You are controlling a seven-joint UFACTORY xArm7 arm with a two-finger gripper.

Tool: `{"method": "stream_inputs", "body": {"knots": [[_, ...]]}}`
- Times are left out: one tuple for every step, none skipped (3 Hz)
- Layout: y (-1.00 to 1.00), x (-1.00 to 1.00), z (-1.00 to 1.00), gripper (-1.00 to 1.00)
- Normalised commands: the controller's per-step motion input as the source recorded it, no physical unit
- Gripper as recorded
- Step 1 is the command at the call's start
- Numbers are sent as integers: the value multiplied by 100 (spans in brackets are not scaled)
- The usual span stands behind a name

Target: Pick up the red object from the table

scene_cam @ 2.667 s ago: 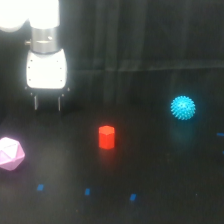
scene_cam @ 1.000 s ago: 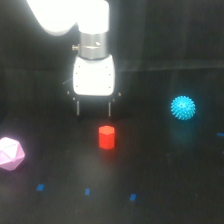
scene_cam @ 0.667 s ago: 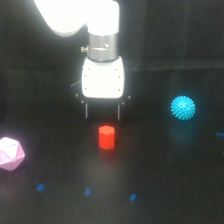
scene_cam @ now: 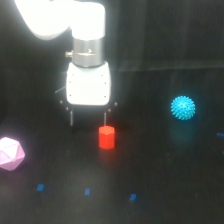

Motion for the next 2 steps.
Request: {"method": "stream_inputs", "body": {"knots": [[-25, 98, -39, 100], [37, 93, 17, 32]]}}
